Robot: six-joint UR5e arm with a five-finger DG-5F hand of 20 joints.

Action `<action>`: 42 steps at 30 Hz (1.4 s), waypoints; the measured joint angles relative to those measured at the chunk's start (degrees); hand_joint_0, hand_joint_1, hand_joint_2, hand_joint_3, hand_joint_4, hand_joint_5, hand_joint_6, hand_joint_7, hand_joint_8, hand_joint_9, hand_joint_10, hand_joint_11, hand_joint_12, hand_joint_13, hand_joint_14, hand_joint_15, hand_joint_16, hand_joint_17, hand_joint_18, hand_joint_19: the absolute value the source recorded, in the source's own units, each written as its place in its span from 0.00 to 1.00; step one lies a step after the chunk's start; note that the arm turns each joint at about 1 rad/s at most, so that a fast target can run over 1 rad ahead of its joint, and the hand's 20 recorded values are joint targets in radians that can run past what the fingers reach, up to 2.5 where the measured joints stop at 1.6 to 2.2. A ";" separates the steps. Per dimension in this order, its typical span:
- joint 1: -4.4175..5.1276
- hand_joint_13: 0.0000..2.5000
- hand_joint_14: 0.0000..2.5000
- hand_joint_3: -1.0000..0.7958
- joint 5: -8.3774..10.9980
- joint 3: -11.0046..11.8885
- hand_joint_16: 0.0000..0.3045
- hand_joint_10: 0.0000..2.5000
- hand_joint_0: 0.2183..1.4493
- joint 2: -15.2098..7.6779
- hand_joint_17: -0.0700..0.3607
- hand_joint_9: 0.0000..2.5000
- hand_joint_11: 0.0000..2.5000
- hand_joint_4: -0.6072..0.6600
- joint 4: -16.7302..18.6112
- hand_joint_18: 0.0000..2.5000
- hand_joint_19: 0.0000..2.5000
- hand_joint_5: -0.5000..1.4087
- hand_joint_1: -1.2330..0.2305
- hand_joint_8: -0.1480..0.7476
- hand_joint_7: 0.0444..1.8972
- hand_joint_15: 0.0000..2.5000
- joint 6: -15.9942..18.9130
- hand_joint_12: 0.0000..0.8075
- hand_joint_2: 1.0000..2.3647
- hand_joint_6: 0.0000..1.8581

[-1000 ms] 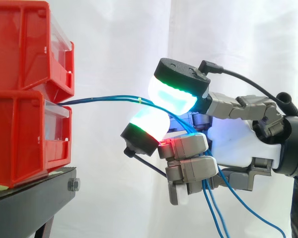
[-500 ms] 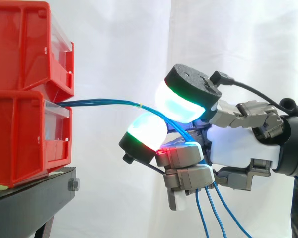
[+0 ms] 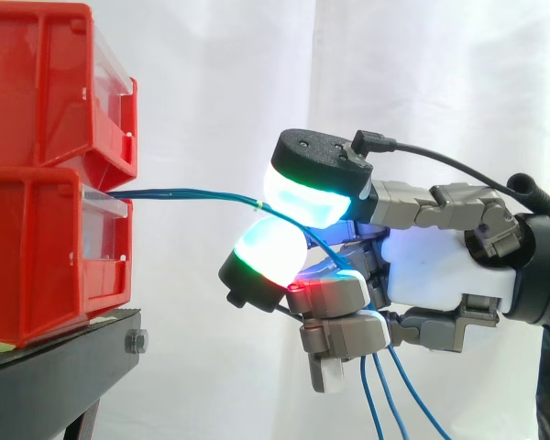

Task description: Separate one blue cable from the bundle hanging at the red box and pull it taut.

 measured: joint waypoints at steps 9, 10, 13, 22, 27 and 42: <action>0.02 0.42 0.01 0.34 0.00 0.01 0.18 0.01 0.42 -0.02 0.44 0.41 0.62 0.60 0.00 0.34 0.32 0.16 0.24 0.53 0.58 0.58 -0.55 0.52 0.01 0.45; 0.02 0.41 0.01 0.32 0.00 0.00 0.18 0.01 0.43 -0.01 0.44 0.40 0.62 0.60 0.00 0.33 0.32 0.16 0.24 0.53 0.58 0.58 -0.72 0.52 0.00 0.45; 0.03 0.40 0.01 0.28 0.00 0.01 0.18 0.01 0.45 0.00 0.44 0.40 0.61 0.61 0.00 0.33 0.31 0.16 0.24 0.54 0.58 0.54 -1.13 0.53 0.00 0.45; 0.03 0.33 0.01 0.28 0.01 0.01 0.17 0.01 0.36 0.00 0.44 0.40 0.54 0.59 0.00 0.32 0.29 0.17 0.23 0.55 0.61 0.38 -1.84 0.54 0.00 0.45; 0.03 0.29 0.01 0.28 0.00 0.01 0.17 0.01 0.29 0.01 0.44 0.39 0.50 0.60 0.00 0.31 0.28 0.18 0.20 0.55 0.61 0.31 -1.85 0.54 0.00 0.45; -0.13 0.25 0.01 0.28 0.00 0.01 0.17 0.01 0.32 0.03 0.43 0.38 0.43 0.58 0.00 0.28 0.29 0.19 0.56 0.56 0.63 0.24 -1.63 0.52 0.00 0.40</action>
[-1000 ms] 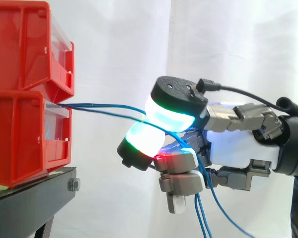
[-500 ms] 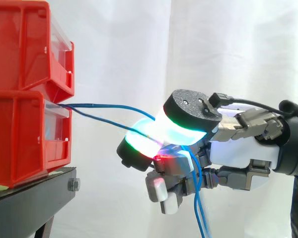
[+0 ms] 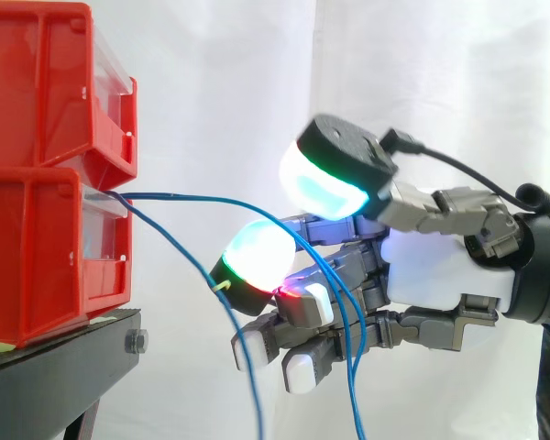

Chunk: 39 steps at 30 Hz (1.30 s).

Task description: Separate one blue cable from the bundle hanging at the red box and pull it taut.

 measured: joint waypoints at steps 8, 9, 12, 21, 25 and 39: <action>-0.02 0.26 0.01 0.43 0.09 0.01 0.17 0.01 0.31 0.01 0.44 0.38 0.44 0.59 0.00 0.28 0.29 0.19 0.44 0.57 0.69 0.24 0.00 0.53 0.01 0.40; -0.02 0.26 0.01 0.44 0.11 0.01 0.17 0.01 0.30 0.01 0.44 0.38 0.44 0.60 0.00 0.28 0.29 0.19 0.43 0.57 0.69 0.24 -0.02 0.53 0.01 0.41; 0.01 0.26 0.01 0.48 0.15 0.01 0.18 0.01 0.31 0.01 0.44 0.38 0.45 0.62 0.00 0.28 0.29 0.18 0.35 0.57 0.68 0.24 -0.11 0.53 0.02 0.44; 0.15 0.26 0.01 0.34 0.17 0.00 0.18 0.01 0.39 0.01 0.44 0.37 0.45 0.61 -0.01 0.29 0.28 0.16 0.26 0.56 0.63 0.24 -0.17 0.54 0.01 0.46; 0.15 0.26 0.01 0.28 0.23 -0.01 0.18 0.01 0.38 0.01 0.44 0.38 0.45 0.63 -0.17 0.30 0.27 0.17 0.29 0.56 0.62 0.24 -0.17 0.53 0.00 0.45; 0.23 0.28 0.01 0.37 0.26 -0.01 0.17 0.01 0.32 0.01 0.44 0.41 0.48 0.61 -0.44 0.30 0.31 0.18 0.51 0.57 0.64 0.27 -0.01 0.53 0.01 0.44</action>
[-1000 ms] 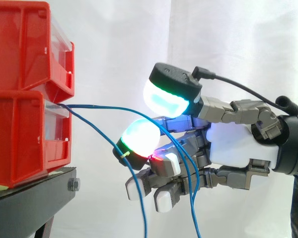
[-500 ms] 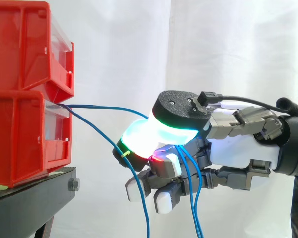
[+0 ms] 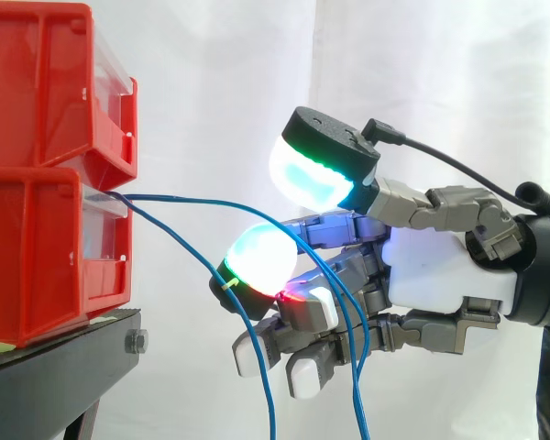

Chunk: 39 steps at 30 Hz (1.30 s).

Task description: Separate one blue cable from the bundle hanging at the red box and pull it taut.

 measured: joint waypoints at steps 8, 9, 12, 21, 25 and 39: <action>0.01 0.28 0.01 0.52 0.00 0.01 0.19 0.01 0.30 0.00 0.46 0.41 0.48 0.62 -0.04 0.31 0.30 0.18 0.34 0.58 0.68 0.27 -0.13 0.56 0.02 0.45; 0.02 0.28 0.01 0.51 0.00 0.01 0.18 0.01 0.30 0.00 0.45 0.40 0.48 0.61 -0.05 0.30 0.30 0.18 0.33 0.57 0.68 0.27 -0.14 0.55 0.02 0.45; 0.02 0.27 0.01 0.47 0.00 0.01 0.18 0.01 0.33 -0.01 0.44 0.38 0.49 0.60 -0.03 0.30 0.30 0.17 0.30 0.56 0.65 0.26 -0.16 0.54 0.02 0.46; 0.16 0.28 0.01 0.28 0.59 0.00 0.17 0.01 0.30 0.00 0.44 0.41 0.49 0.62 -0.12 0.31 0.30 0.18 0.45 0.57 0.64 0.26 0.37 0.53 0.00 0.45; 0.20 0.29 0.01 0.28 1.14 0.00 0.17 0.01 0.32 -0.01 0.43 0.42 0.49 0.61 -0.40 0.31 0.30 0.18 0.54 0.57 0.64 0.26 1.34 0.53 0.00 0.45; 0.28 0.28 0.01 0.51 1.32 0.00 0.18 0.01 0.31 -0.02 0.44 0.42 0.51 0.58 -0.62 0.31 0.30 0.18 0.31 0.57 0.70 0.26 1.86 0.54 0.02 0.46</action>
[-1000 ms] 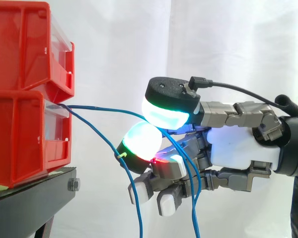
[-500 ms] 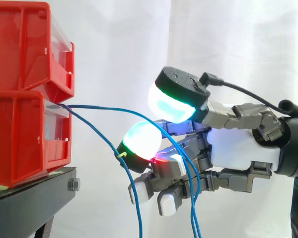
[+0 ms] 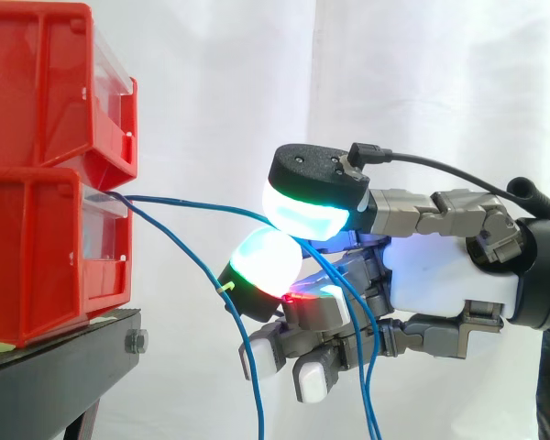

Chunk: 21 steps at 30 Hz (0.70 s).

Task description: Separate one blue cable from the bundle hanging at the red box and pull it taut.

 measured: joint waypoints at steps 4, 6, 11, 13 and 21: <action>0.00 0.28 0.01 0.49 -0.01 0.01 0.18 0.01 0.33 0.02 0.44 0.41 0.52 0.58 0.00 0.31 0.30 0.17 0.30 0.57 0.67 0.26 0.00 0.54 0.02 0.47; 0.00 0.28 0.01 0.45 -0.02 0.01 0.17 0.01 0.34 0.02 0.44 0.41 0.53 0.59 0.00 0.31 0.30 0.17 0.30 0.56 0.66 0.27 0.00 0.54 0.01 0.47; 0.01 0.28 0.01 0.34 -0.01 0.00 0.17 0.01 0.34 0.01 0.44 0.43 0.54 0.62 0.00 0.31 0.30 0.17 0.33 0.56 0.65 0.26 0.02 0.54 0.01 0.47; 0.00 0.28 0.01 0.30 0.00 0.00 0.17 0.01 0.32 0.02 0.44 0.43 0.54 0.63 0.00 0.31 0.30 0.17 0.38 0.56 0.65 0.26 0.01 0.54 0.00 0.47; 0.00 0.29 0.01 0.28 0.00 0.00 0.17 0.01 0.30 0.02 0.44 0.46 0.53 0.62 0.00 0.32 0.31 0.19 0.55 0.56 0.67 0.26 0.05 0.53 0.00 0.46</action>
